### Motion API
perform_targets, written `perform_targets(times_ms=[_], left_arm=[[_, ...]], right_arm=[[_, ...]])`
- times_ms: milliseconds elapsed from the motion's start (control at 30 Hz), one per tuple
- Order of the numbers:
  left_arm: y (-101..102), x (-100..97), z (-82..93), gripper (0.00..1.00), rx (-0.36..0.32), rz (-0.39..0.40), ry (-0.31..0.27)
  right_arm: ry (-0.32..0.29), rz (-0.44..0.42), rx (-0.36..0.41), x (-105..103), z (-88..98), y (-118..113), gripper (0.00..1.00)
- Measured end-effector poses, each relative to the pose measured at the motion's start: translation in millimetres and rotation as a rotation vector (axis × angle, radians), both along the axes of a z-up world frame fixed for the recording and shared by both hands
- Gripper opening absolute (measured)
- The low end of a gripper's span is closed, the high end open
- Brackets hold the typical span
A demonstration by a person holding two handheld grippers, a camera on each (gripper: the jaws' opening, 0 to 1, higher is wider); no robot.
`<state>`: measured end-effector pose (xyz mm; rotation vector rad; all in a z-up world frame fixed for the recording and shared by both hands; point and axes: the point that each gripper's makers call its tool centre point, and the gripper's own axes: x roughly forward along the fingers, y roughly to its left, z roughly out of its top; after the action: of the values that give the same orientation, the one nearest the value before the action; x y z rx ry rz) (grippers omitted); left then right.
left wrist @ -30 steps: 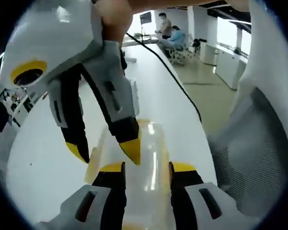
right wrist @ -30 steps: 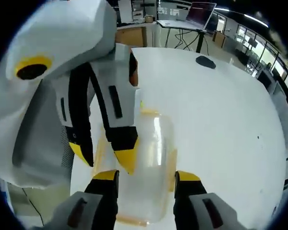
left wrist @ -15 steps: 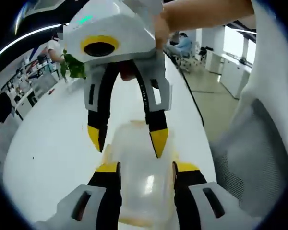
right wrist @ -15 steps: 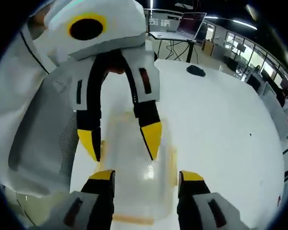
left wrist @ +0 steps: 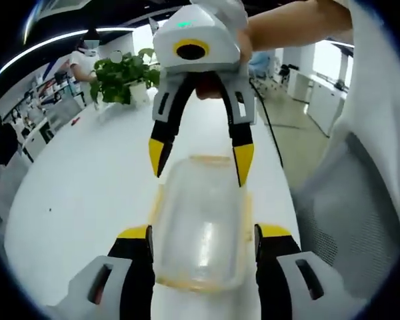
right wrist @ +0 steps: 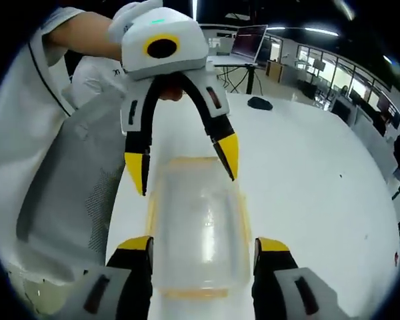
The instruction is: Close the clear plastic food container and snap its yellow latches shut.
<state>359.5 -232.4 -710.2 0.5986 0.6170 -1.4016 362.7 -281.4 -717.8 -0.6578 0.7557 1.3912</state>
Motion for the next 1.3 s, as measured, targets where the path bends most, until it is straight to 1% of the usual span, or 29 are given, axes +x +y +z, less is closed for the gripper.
perform_targets(times_ms=[100, 233, 300, 400, 433, 500, 533, 567, 633, 733, 800, 900, 933, 967, 1033, 1067, 1167, 1300], left_arm=[[9.6, 2.2, -5.4, 0.65, 0.036, 0.000, 0.010], [17.9, 1.9, -11.0, 0.70, 0.083, -0.016, 0.015], [19.7, 3.1, -12.8, 0.71, 0.097, -0.030, -0.001], [20.7, 2.2, -17.5, 0.74, 0.123, -0.053, 0.004], [20.7, 3.2, -19.1, 0.76, 0.130, -0.056, -0.003], [22.2, 3.9, -24.6, 0.75, 0.149, -0.063, -0.003], [26.2, 10.3, -28.1, 0.73, 0.181, -0.087, -0.057], [27.6, 11.7, -30.6, 0.73, 0.195, -0.092, -0.066], [25.1, 6.8, -33.8, 0.76, 0.182, -0.075, -0.009], [21.3, 8.0, -34.8, 0.78, 0.185, -0.088, -0.022], [18.0, 8.1, -35.4, 0.78, 0.178, -0.089, -0.008], [16.5, 9.3, -38.7, 0.77, 0.184, -0.096, -0.010], [17.2, 8.7, -41.1, 0.77, 0.192, -0.092, 0.000], [17.3, 9.3, -42.1, 0.77, 0.195, -0.092, -0.006], [17.6, 9.1, -42.3, 0.77, 0.199, -0.093, -0.004], [17.8, 8.7, -42.1, 0.77, 0.200, -0.093, -0.005], [18.6, 8.9, -42.4, 0.77, 0.200, -0.095, -0.006], [18.8, 8.8, -42.5, 0.76, 0.202, -0.096, -0.008]], right_arm=[[0.012, -0.010, -0.002, -2.8, -0.9, -2.3, 0.65], [0.022, 0.000, -0.017, -8.5, -6.2, -5.9, 0.69], [0.016, 0.011, -0.024, -9.9, -9.3, -6.7, 0.71], [0.023, 0.020, -0.052, -11.8, -15.5, -8.9, 0.74], [0.023, 0.023, -0.058, -12.3, -16.7, -9.3, 0.75], [0.030, 0.021, -0.066, -12.7, -18.4, -9.4, 0.77], [0.032, 0.018, -0.070, -12.6, -19.8, -9.2, 0.79], [0.030, 0.018, -0.073, -12.2, -20.9, -9.3, 0.80], [0.020, 0.026, -0.080, -11.8, -23.3, -9.4, 0.80], [0.023, 0.033, -0.103, -12.0, -29.2, -11.4, 0.81], [0.024, 0.031, -0.109, -11.3, -31.5, -11.7, 0.81], [0.018, 0.023, -0.112, -8.5, -32.4, -10.9, 0.81], [0.018, 0.020, -0.115, -7.8, -33.8, -10.8, 0.80], [0.018, 0.021, -0.117, -7.6, -35.0, -10.9, 0.79], [-0.010, 0.031, -0.126, -5.2, -36.3, -11.5, 0.78], [0.002, 0.026, -0.120, -6.4, -35.5, -10.6, 0.77], [0.000, 0.028, -0.103, -6.0, -35.3, -10.4, 0.76], [0.000, 0.028, -0.107, -6.0, -35.5, -9.9, 0.76]])
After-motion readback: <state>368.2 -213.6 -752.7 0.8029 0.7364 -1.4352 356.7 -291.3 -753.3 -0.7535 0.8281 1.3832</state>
